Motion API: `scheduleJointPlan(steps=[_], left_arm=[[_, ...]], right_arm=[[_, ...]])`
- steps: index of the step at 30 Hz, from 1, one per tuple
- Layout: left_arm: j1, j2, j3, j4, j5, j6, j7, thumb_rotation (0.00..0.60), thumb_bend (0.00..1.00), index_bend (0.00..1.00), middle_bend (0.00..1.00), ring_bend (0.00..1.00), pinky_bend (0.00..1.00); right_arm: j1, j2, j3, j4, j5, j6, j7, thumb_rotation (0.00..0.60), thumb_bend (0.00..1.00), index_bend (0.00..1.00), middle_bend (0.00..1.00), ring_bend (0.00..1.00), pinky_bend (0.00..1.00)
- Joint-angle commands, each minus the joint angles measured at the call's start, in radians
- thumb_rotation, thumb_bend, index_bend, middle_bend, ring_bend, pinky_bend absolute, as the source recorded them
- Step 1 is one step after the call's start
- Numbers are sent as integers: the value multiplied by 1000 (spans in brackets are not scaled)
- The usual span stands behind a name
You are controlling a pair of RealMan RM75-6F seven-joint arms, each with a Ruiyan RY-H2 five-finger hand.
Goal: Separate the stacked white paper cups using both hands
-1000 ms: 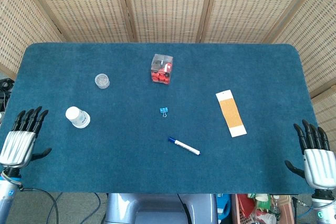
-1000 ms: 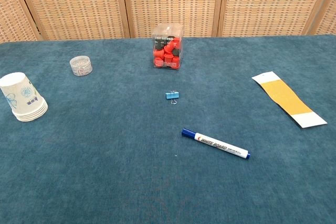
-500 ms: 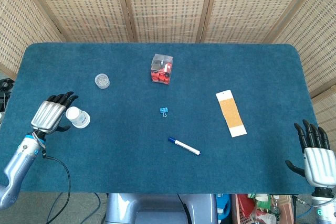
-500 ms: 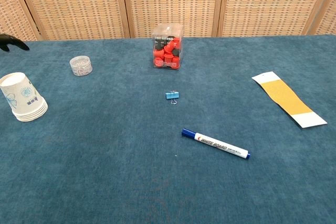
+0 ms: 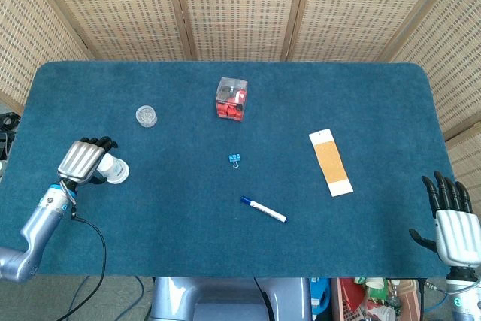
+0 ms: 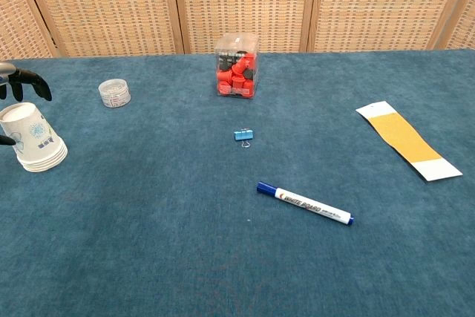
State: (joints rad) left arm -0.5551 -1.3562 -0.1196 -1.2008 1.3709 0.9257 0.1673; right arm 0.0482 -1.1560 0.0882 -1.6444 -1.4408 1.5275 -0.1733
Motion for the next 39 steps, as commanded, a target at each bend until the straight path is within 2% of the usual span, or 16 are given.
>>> scheduleJointPlan(steps=[1, 9, 15, 17, 18, 19, 23, 29, 31, 33, 39], left_arm=[[-1, -6, 2, 8, -1, 2, -5, 600, 57, 363, 346, 426, 420], [2, -29, 5, 47, -10, 23, -27, 600, 116, 471, 431, 524, 498], [13, -10, -8, 28, -11, 66, -93, 600, 123, 476, 434, 526, 499], [24, 8, -25, -7, -6, 102, -177, 600, 124, 477, 434, 526, 500], [43, 25, -65, -75, -14, 152, -323, 600, 124, 478, 434, 526, 500], [56, 46, -82, -120, 2, 184, -454, 600, 124, 481, 435, 526, 500], [70, 57, -104, -173, 38, 232, -721, 600, 123, 485, 436, 526, 500], [64, 44, -109, -209, 38, 212, -900, 600, 125, 485, 441, 526, 499], [52, 30, -118, -246, 14, 169, -1025, 600, 124, 485, 445, 526, 500], [39, 21, -123, -264, 0, 131, -1098, 600, 124, 485, 445, 526, 500], [-30, -41, -136, -262, -20, 18, -1212, 600, 125, 485, 445, 526, 499]], right_arm=[[1, 0, 0, 0, 2, -3, 1, 600, 0, 0, 0, 0, 0], [2, 5, 3, -2, 11, -13, 13, 600, 0, 0, 0, 0, 0], [3, 7, 2, -3, 13, -21, 17, 600, 0, 0, 0, 0, 0], [3, 7, 2, -4, 12, -21, 17, 600, 0, 0, 0, 0, 0], [4, 6, 2, -3, 8, -20, 17, 600, 0, 0, 0, 0, 0], [4, 4, 1, -1, 3, -18, 16, 600, 0, 0, 0, 0, 0], [7, 0, 2, 12, -15, -10, 28, 600, 0, 0, 0, 0, 0], [16, -13, -2, 49, -54, -3, 63, 600, 0, 0, 0, 0, 0], [33, -43, -8, 121, -109, 5, 120, 600, 0, 2, 0, 0, 0], [45, -69, -12, 188, -144, 16, 171, 600, 0, 20, 0, 0, 0], [94, -122, -4, 351, -260, 87, 281, 600, 0, 143, 0, 0, 0]])
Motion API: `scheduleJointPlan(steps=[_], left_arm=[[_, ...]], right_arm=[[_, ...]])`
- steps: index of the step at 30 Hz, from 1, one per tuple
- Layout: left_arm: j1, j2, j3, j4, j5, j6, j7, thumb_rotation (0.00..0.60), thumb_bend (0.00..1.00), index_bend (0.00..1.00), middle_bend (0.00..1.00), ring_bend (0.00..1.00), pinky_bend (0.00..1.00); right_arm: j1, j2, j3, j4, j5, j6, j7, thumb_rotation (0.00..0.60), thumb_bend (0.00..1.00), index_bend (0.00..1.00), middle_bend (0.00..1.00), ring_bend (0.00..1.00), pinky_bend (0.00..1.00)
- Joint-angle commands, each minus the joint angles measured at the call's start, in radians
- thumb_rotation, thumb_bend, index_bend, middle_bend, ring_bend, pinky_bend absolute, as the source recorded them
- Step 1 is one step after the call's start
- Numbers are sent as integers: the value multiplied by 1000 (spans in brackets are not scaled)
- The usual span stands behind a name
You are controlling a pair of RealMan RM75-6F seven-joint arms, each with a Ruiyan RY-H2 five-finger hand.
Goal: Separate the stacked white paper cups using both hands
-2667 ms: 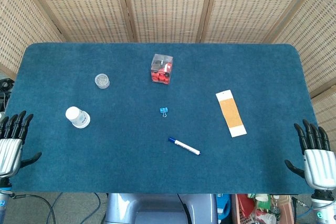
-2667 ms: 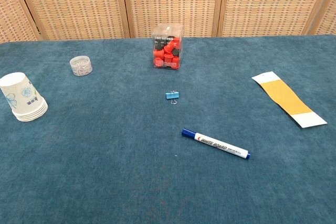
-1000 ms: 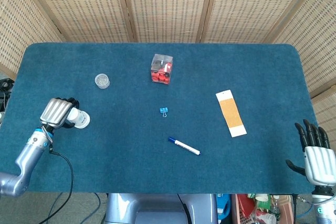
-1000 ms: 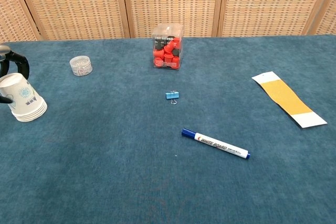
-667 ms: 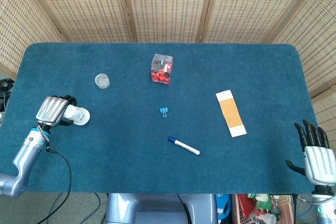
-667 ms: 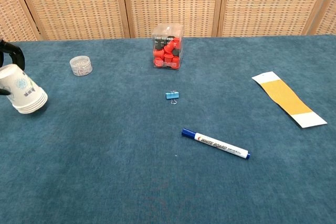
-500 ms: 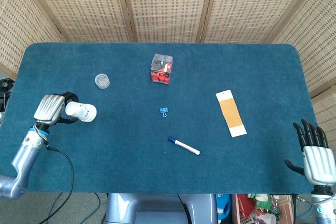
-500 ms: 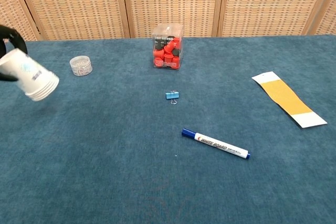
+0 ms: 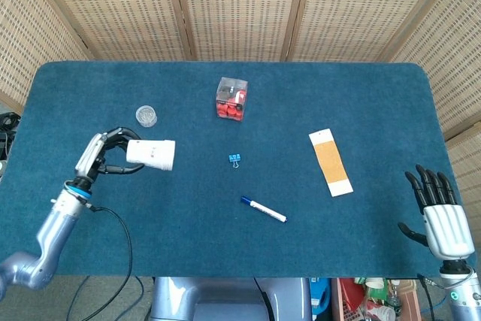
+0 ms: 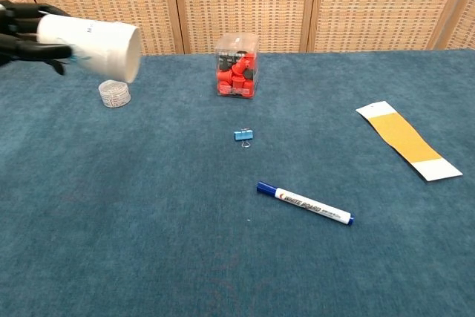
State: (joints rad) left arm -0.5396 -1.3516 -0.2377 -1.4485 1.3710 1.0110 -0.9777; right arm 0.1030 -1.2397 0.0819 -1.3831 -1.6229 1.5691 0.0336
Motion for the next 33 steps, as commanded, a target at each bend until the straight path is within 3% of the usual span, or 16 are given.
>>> scheduleJointPlan(steps=[1, 10, 18, 25, 33], left_arm=[[-59, -60, -23, -10, -26, -87, -87, 600, 125, 485, 445, 526, 499], [-190, -214, -76, 67, -67, -213, -147, 600, 127, 485, 445, 526, 499], [-299, -317, -114, 126, -106, -295, -79, 600, 128, 485, 445, 526, 499], [-364, -384, -143, 161, -154, -331, 3, 600, 134, 485, 445, 526, 499], [-408, -425, -182, 169, -215, -365, 52, 600, 141, 485, 445, 526, 499]], right_arm=[[54, -39, 4, 107, -96, 50, 94, 600, 0, 165, 0, 0, 0], [165, -11, 28, 152, -195, 70, 154, 600, 6, 263, 5, 0, 0], [277, -21, 48, 188, -230, 21, 196, 600, 85, 371, 69, 0, 0], [384, -46, 59, 203, -290, -13, 156, 600, 137, 445, 64, 0, 0], [494, -122, 56, 266, -356, -23, 123, 600, 177, 455, 54, 0, 0]])
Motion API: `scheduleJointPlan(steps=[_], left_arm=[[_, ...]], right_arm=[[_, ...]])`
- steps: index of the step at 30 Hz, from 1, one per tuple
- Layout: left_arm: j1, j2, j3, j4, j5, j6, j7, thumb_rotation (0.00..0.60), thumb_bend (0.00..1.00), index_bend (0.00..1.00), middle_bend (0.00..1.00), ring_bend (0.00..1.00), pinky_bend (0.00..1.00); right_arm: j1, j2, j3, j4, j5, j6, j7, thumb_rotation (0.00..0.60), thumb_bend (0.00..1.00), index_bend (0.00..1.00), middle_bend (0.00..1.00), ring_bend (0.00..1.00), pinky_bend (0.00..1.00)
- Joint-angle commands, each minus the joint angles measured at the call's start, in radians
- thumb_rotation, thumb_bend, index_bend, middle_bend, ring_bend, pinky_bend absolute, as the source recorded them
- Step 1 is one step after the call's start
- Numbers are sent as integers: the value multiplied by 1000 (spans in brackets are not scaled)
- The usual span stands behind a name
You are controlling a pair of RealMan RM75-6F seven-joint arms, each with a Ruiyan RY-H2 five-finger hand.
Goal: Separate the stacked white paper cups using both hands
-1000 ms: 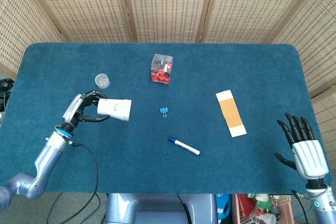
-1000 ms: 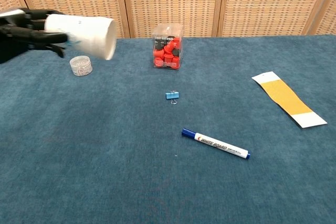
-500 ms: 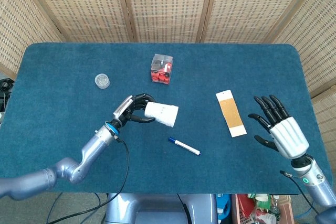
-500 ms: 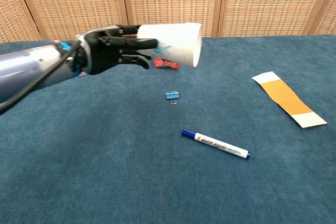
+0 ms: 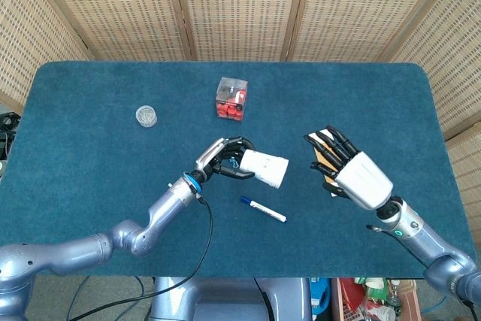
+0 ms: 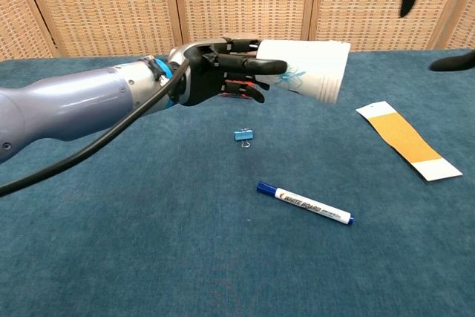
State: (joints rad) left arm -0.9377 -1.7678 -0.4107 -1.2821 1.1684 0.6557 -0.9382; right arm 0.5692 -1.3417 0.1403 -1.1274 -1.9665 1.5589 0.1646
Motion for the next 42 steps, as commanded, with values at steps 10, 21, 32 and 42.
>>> scheduleJointPlan(steps=[10, 21, 32, 42], left_arm=[[-20, -35, -29, 4, -48, -30, 38, 600, 144, 485, 445, 526, 499], [-11, -35, -41, -2, -42, -45, 26, 600, 149, 485, 445, 526, 499], [-8, -48, -42, 16, -37, -63, 18, 600, 152, 485, 445, 526, 499], [-5, -51, -47, 20, -27, -73, 11, 600, 153, 485, 445, 526, 499]], right_arm=[[109, -98, -9, 23, -4, -37, -24, 600, 242, 487, 50, 0, 0], [128, -127, -30, 61, 19, -19, -16, 600, 341, 518, 61, 0, 0], [142, -137, -46, 79, 29, 4, -20, 600, 421, 532, 72, 0, 0], [156, -136, -64, 85, 27, 3, -45, 600, 494, 559, 70, 0, 0]])
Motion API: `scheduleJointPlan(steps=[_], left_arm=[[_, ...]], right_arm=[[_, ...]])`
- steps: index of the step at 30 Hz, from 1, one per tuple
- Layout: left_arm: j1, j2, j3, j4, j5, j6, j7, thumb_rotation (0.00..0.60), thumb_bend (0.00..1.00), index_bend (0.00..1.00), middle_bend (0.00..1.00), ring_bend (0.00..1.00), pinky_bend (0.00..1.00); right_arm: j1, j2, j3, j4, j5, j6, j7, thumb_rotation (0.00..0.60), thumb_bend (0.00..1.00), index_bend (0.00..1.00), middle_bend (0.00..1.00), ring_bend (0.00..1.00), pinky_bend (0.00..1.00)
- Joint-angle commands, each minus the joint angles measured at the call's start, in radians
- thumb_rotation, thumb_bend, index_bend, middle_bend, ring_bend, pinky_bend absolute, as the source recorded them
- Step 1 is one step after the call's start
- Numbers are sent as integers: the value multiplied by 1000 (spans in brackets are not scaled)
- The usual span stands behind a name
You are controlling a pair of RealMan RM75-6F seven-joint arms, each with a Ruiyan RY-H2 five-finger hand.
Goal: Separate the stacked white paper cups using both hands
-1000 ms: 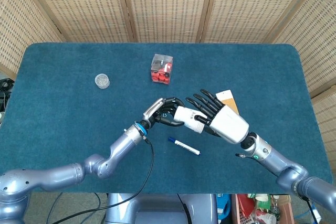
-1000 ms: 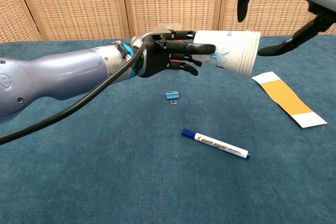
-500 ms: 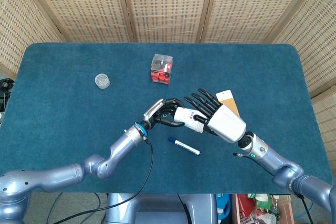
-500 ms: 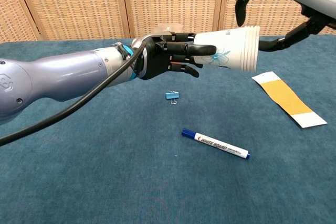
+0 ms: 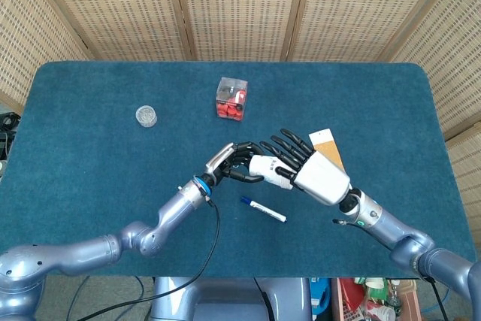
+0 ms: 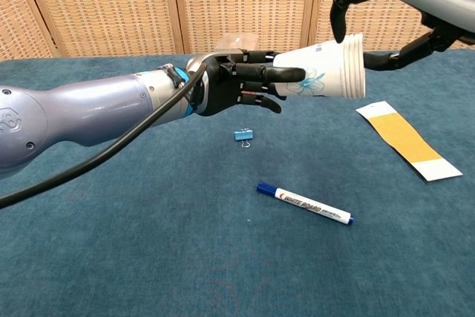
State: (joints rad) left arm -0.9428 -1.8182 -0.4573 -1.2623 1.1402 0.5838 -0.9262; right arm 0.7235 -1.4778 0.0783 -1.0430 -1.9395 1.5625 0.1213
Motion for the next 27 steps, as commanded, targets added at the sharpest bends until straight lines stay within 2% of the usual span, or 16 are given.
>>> scheduleJointPlan(steps=[1, 7, 18, 27], left_arm=[[1, -1, 0, 0, 2, -2, -2, 600, 152, 485, 445, 526, 499], [4, -3, -1, 2, 7, -6, -8, 600, 152, 485, 445, 526, 499], [8, -6, -1, 13, 15, -10, -15, 600, 152, 485, 445, 526, 499], [55, 54, 2, 61, 24, -9, -47, 600, 152, 485, 445, 526, 499]], right_arm=[[2, -1, -3, 1, 0, 0, -3, 600, 517, 568, 69, 0, 0], [8, -6, -10, 7, 2, 3, -15, 600, 611, 616, 67, 0, 0], [11, -14, -17, 22, 11, 24, -16, 600, 614, 691, 74, 0, 0], [-55, 41, -43, 67, 15, 125, 18, 600, 614, 700, 77, 0, 0]])
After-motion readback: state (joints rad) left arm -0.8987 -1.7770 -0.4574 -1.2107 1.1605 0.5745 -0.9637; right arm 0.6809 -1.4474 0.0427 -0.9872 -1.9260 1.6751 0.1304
